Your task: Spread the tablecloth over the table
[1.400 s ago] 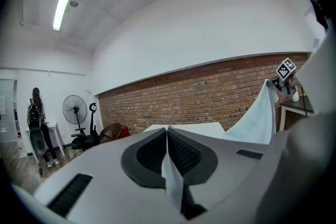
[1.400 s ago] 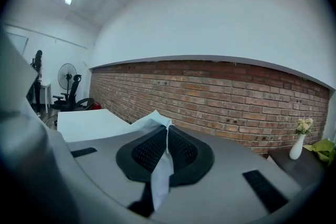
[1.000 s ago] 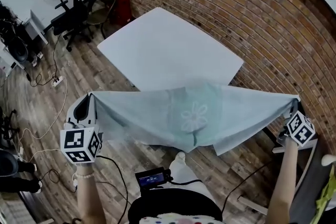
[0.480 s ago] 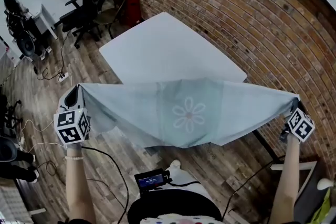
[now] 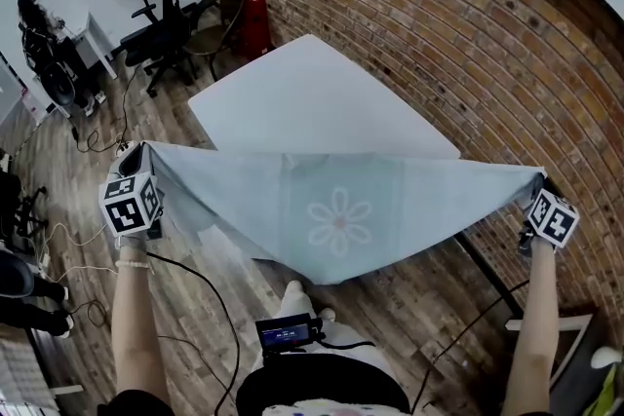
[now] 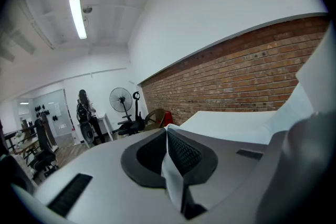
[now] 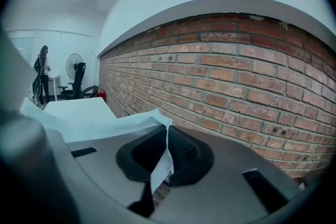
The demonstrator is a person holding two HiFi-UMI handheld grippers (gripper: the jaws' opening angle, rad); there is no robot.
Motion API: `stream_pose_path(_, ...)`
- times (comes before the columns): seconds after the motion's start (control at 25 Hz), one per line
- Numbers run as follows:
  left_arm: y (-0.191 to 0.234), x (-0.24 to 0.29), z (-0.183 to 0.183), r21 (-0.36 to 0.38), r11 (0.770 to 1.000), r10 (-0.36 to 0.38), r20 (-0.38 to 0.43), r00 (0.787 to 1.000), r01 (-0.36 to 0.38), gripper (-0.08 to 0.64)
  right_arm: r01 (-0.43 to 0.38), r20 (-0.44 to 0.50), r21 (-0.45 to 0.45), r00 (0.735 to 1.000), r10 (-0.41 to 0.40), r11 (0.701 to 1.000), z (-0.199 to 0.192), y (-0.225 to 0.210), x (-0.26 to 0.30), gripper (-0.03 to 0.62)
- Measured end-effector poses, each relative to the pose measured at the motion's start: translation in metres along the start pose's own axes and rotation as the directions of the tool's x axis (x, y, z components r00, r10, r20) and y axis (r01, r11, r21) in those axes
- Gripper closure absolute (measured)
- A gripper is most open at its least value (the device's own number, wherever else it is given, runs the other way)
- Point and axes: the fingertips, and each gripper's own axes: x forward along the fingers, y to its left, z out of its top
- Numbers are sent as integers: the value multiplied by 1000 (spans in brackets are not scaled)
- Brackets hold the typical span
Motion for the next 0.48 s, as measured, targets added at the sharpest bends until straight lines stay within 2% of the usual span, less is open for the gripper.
stream_pose_path(0.16,23,16,11,-29,998,57,7,998,-57,545,-5,3,26,1000,5,1000,3,3,13,555)
stream_pose_path(0.48,40,61,51,39,994,98,42,994,-99,545,24,7,11,1000,-24,1000,26,4,48,555)
